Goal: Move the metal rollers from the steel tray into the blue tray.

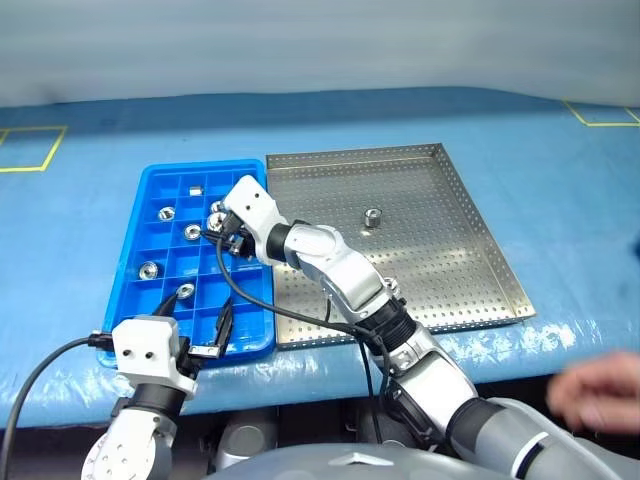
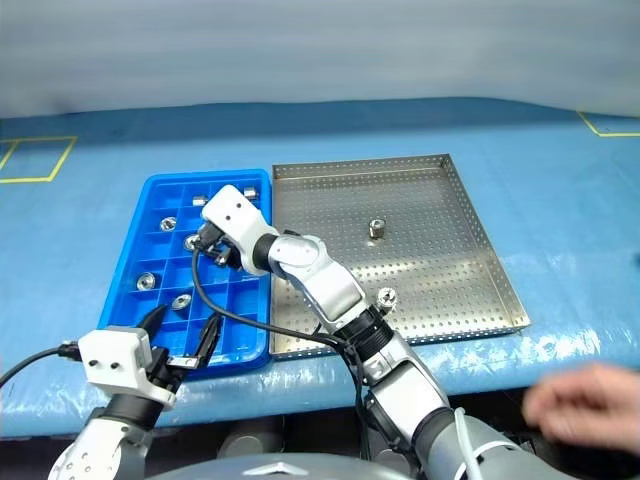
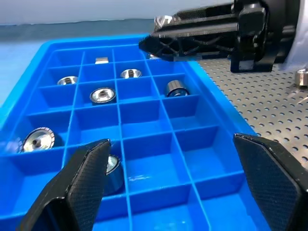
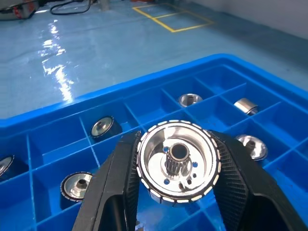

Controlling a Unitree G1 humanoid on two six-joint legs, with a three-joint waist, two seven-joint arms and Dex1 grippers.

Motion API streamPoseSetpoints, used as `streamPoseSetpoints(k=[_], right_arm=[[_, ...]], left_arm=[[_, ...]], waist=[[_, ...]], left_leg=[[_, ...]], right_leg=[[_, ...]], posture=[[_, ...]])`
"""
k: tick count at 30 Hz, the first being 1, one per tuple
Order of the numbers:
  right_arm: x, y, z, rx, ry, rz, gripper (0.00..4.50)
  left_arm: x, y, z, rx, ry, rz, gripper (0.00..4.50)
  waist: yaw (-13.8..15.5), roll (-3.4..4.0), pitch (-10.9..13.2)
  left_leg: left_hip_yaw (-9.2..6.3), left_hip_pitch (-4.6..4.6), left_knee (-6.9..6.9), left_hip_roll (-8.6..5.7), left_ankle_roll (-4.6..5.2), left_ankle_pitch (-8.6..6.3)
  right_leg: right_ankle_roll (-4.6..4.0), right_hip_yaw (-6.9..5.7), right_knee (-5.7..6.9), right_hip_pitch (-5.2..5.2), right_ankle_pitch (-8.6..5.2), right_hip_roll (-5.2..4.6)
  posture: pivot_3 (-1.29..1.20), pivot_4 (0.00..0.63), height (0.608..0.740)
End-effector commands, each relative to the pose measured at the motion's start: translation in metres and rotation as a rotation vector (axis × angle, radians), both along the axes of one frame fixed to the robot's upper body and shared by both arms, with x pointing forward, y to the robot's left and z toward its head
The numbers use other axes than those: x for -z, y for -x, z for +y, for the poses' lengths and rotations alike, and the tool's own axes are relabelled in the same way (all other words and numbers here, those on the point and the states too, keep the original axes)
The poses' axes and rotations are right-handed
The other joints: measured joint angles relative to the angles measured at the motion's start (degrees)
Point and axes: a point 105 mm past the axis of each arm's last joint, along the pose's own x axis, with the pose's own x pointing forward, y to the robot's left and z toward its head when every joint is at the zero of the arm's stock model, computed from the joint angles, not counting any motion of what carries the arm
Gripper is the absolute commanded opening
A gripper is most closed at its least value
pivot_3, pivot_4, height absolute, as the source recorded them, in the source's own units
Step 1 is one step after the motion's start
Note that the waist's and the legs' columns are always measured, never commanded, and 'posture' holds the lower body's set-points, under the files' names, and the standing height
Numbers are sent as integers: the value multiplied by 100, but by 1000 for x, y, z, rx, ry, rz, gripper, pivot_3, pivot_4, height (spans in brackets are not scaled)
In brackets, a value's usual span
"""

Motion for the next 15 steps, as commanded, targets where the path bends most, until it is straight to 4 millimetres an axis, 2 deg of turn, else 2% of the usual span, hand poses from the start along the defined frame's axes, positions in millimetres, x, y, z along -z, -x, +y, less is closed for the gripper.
streamPoseSetpoints(k=[1, 5, 10, 15], right_arm=[[-4, 10, 15, -64, -33, -5, 1718], [17, 13, 19, -83, 7, 30, 1718], [29, 8, 20, -65, 13, 81, 1718], [30, 3, 16, -38, -11, 106, 3390]], left_arm=[[-18, 2, -2, -8, -11, -75, 4464], [-16, 2, -4, -5, -3, -71, 4464], [-14, -2, -8, 18, 6, -68, 4464], [-13, -4, -11, 41, 11, -68, 4464]], waist=[[48, 0, 0], [85, 1, 1], [101, 3, 1], [98, 8, -2]], left_leg=[[0, 0, 0, 0, 0, 0], [0, -1, 0, 0, 0, 0], [0, 0, -2, 0, 0, 0], [1, 8, 0, 0, -1, 0]], right_leg=[[0, 0, 0, 0, 0, 0], [0, 0, 0, -1, 0, 0], [0, 0, 0, -1, 0, 1], [0, 1, 2, 8, 0, 2]], posture=[[453, 150, 740], [445, 150, 740], [425, 150, 740], [397, 150, 740]])
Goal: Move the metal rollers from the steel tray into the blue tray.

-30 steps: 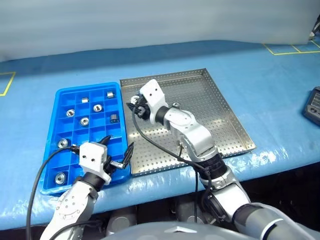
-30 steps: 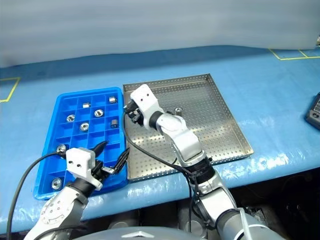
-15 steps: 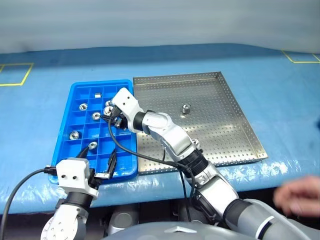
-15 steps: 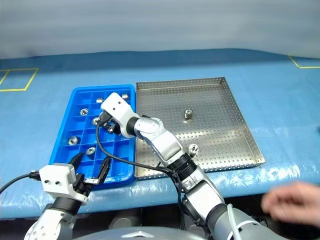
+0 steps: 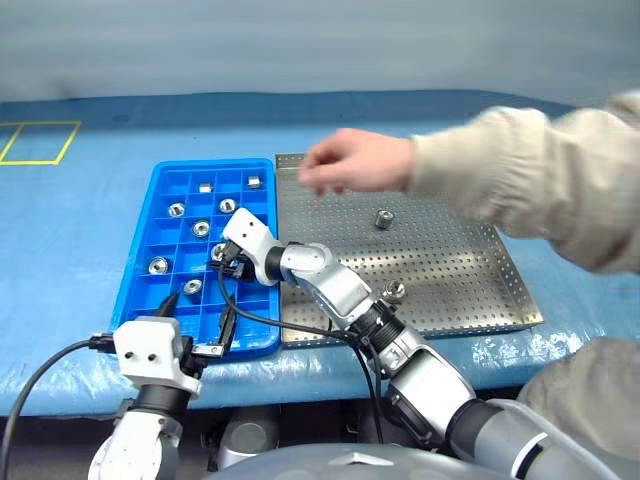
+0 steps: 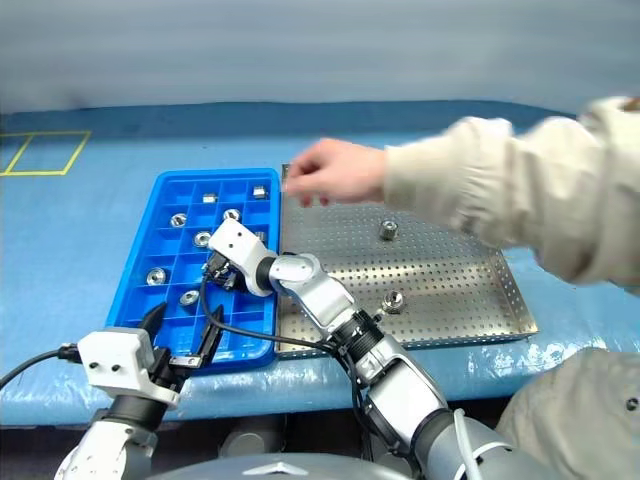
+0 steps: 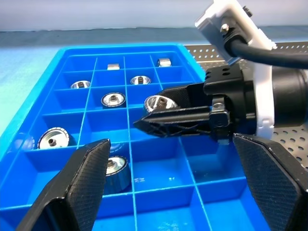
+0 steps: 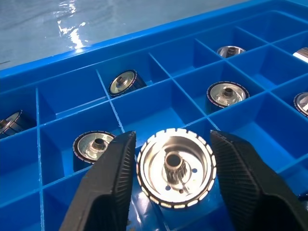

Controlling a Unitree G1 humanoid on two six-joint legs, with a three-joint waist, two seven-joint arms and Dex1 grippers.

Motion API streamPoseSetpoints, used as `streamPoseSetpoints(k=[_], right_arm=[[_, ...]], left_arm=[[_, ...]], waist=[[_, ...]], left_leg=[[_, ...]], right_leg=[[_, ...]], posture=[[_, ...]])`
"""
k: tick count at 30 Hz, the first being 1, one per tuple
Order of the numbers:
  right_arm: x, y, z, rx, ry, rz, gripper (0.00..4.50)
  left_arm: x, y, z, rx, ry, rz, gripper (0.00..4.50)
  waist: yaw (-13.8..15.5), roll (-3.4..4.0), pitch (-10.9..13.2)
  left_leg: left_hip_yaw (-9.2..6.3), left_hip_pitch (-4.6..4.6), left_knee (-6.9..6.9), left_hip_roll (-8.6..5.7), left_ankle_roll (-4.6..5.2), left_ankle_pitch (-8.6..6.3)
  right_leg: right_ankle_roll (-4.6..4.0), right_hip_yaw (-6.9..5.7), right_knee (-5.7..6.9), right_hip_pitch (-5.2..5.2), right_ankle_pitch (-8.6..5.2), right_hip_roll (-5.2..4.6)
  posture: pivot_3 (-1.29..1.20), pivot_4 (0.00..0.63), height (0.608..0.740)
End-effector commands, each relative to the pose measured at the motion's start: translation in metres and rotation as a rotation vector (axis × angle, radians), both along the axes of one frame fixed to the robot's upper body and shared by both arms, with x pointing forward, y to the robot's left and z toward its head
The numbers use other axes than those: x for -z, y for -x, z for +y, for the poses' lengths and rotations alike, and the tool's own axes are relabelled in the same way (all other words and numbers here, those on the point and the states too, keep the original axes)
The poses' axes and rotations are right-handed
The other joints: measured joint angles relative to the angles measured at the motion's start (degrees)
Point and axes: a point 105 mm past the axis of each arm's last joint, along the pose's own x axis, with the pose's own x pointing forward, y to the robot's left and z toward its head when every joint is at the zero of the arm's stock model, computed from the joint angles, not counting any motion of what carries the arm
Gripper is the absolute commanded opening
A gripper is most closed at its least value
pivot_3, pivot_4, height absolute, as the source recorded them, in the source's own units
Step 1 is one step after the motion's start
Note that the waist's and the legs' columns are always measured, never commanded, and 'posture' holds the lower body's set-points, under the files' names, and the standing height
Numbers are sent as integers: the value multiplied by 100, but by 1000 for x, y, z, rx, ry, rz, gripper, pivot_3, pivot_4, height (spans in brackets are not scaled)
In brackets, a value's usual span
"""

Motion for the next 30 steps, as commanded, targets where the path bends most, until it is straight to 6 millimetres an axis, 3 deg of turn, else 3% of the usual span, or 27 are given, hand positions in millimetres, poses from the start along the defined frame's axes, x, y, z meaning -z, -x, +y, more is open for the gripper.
streamPoseSetpoints(k=[1, 4, 11, 24, 30], right_arm=[[-11, 4, 13, 0, -71, 40, 3755], [-15, 0, 8, 28, -85, 29, 4480], [-30, -16, -25, 166, -117, 0, 4480], [-33, -34, -105, 421, -87, -40, 4480], [-26, -34, -121, 480, -61, -29, 4480]], left_arm=[[-6, 0, -3, 23, 2, -23, 4464], [-5, -2, -4, 39, 2, -22, 4464], [-2, -11, -9, 107, 11, -26, 4464], [-1, -26, -18, 209, 18, -27, 4464], [0, -29, -20, 230, 15, -25, 4464]], waist=[[-1, 1, -1], [-1, 2, -1], [-97, 2, 0], [-428, 2, -1], [-554, 3, -1]], left_leg=[[0, 0, 0, 0, 0, 0], [0, 0, 2, 0, 0, 0], [0, -6, 1, 0, -1, 1], [1, -9, 6, -1, -1, 1], [2, -8, 6, 0, -1, 1]], right_leg=[[0, 0, 1, 0, 0, 0], [0, 0, 1, 1, 0, 0], [0, 0, 0, -5, 1, 0], [1, 2, 0, -4, 3, -2], [1, 5, 1, -4, 5, -2]], posture=[[390, 150, 740], [370, 150, 740], [285, 150, 740], [183, 150, 740], [162, 150, 740]])
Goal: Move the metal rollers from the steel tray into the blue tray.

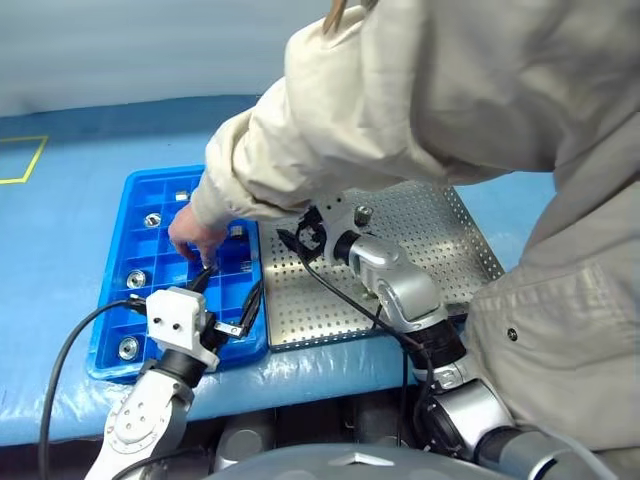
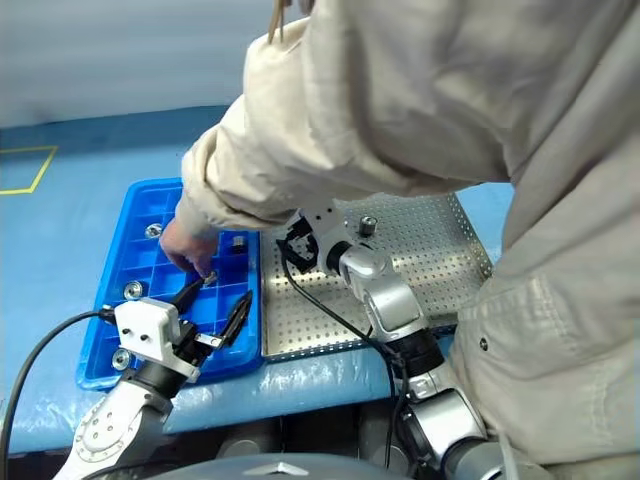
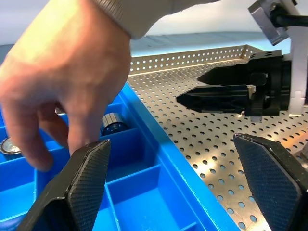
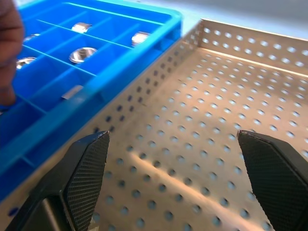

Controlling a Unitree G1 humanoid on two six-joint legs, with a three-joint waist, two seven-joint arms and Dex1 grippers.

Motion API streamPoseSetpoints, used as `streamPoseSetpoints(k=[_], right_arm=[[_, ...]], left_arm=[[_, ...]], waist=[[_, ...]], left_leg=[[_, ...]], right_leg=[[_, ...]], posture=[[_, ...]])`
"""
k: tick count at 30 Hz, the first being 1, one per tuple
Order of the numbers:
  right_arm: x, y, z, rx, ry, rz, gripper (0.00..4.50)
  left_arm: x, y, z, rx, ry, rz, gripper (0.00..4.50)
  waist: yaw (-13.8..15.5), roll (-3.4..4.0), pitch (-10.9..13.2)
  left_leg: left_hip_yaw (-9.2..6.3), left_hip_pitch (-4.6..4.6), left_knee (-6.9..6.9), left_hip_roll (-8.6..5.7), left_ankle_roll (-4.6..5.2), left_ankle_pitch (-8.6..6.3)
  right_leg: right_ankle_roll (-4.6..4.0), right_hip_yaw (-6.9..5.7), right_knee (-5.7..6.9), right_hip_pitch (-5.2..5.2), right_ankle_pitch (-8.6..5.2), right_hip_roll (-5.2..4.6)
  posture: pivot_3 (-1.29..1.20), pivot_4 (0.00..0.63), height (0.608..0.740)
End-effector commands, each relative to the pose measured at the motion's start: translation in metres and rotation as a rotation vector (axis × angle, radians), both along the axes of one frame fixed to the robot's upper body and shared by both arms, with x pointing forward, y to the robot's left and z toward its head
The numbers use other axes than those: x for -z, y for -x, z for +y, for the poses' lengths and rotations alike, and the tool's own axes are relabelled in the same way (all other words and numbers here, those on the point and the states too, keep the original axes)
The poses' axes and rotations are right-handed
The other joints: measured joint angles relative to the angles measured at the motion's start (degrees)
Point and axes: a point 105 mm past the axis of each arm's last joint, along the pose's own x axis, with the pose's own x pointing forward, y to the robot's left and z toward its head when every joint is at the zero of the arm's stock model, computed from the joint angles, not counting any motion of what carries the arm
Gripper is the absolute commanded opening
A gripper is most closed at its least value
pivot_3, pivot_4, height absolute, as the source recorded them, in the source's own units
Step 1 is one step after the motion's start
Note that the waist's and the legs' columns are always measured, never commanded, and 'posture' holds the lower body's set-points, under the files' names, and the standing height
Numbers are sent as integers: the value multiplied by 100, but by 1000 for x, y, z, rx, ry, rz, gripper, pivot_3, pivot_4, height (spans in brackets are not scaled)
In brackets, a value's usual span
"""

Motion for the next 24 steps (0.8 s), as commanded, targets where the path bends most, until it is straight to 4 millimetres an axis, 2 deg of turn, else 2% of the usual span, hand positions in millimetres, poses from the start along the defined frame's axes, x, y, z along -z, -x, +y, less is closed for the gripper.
streamPoseSetpoints(k=[1, 24], right_arm=[[-16, 1, 0, 8, -28, -48, 4480], [-11, 5, 6, -8, -21, -36, 4480]], left_arm=[[-5, 0, -2, 19, 8, -21, 4464], [-2, 0, -6, 32, 7, -9, 4464]], waist=[[-23, 0, 0], [-19, 0, 0]], left_leg=[[0, 0, 1, 0, 0, 0], [1, 1, 6, -1, 0, 0]], right_leg=[[0, 0, 1, 0, 0, 0], [3, 3, 2, 4, 3, 0]], posture=[[162, 150, 740], [179, 150, 740]])
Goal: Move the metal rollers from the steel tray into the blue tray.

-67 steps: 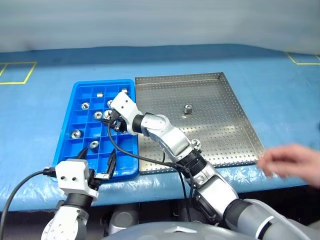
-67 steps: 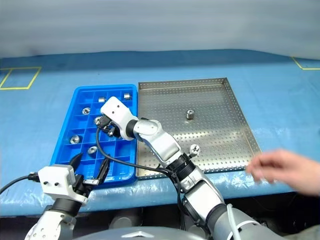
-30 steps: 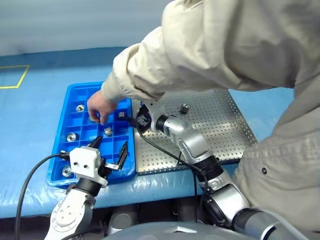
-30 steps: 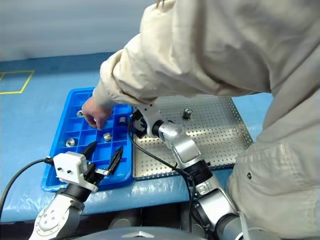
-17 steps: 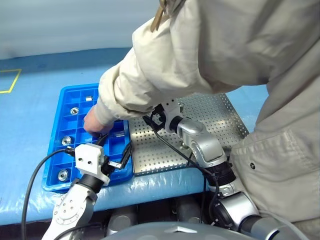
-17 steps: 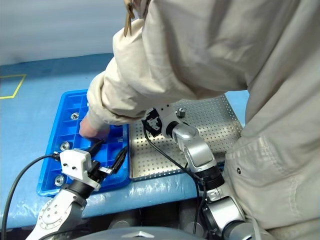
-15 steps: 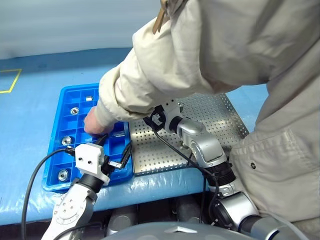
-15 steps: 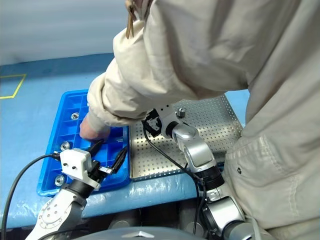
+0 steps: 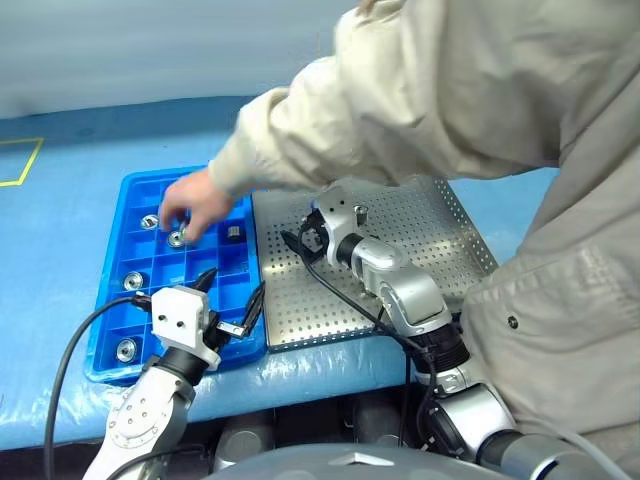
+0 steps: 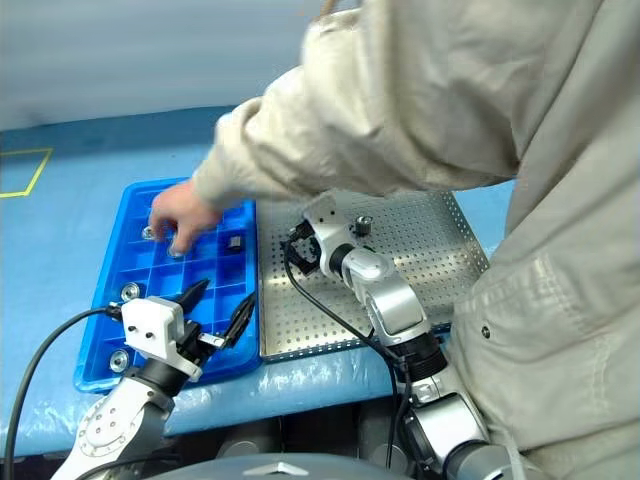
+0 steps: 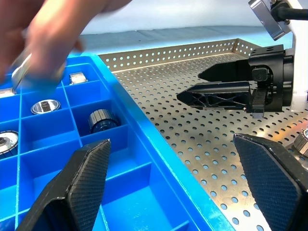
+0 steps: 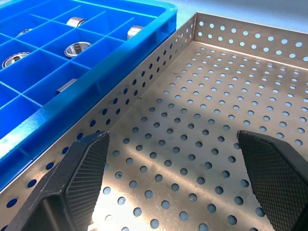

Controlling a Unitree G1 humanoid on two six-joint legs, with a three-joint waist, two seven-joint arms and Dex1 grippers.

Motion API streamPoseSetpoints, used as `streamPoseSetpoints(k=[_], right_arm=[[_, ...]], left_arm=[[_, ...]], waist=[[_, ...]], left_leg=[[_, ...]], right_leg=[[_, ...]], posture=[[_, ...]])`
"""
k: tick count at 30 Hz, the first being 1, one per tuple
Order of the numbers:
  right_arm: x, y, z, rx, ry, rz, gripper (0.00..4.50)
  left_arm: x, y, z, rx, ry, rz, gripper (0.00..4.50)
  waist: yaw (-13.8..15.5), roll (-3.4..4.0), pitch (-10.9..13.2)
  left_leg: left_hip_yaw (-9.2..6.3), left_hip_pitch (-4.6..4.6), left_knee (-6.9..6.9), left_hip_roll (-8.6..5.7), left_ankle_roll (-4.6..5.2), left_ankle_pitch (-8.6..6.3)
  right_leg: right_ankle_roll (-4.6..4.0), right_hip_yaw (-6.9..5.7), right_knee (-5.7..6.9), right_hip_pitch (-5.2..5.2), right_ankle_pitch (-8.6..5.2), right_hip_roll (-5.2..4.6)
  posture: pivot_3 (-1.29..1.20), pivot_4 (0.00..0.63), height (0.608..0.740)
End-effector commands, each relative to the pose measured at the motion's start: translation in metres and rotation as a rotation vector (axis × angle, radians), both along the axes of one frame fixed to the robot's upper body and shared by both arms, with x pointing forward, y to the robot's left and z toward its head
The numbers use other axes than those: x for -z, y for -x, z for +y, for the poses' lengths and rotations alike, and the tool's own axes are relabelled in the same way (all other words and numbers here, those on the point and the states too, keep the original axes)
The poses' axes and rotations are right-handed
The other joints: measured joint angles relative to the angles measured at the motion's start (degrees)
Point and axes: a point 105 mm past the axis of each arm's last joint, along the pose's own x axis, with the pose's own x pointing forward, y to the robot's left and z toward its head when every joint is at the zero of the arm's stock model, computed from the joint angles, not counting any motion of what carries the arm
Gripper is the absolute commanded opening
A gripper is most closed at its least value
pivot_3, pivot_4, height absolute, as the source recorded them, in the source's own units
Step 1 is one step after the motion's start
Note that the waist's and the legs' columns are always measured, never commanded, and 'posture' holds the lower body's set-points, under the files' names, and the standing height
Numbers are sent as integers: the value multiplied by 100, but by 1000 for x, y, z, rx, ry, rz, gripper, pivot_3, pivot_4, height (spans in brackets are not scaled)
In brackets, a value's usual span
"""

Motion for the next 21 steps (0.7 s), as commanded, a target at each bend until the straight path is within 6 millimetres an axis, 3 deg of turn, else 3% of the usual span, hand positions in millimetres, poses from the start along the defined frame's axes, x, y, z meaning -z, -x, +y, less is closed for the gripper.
streamPoseSetpoints(k=[1, 21], right_arm=[[-11, 3, 3, -8, -26, -40, 4480], [-11, 2, 4, -8, -27, -41, 4480]], left_arm=[[-3, 1, -2, 9, 3, -14, 4464], [-4, 0, -5, 20, 5, -16, 4464]], waist=[[1, 0, 0], [0, 0, 0]], left_leg=[[0, 0, 0, 0, 0, 0], [0, 1, 0, 0, 0, 0]], right_leg=[[0, 0, 0, 0, 0, 0], [-2, 0, 1, 1, 2, 0]], posture=[[179, 150, 740], [176, 150, 740]])
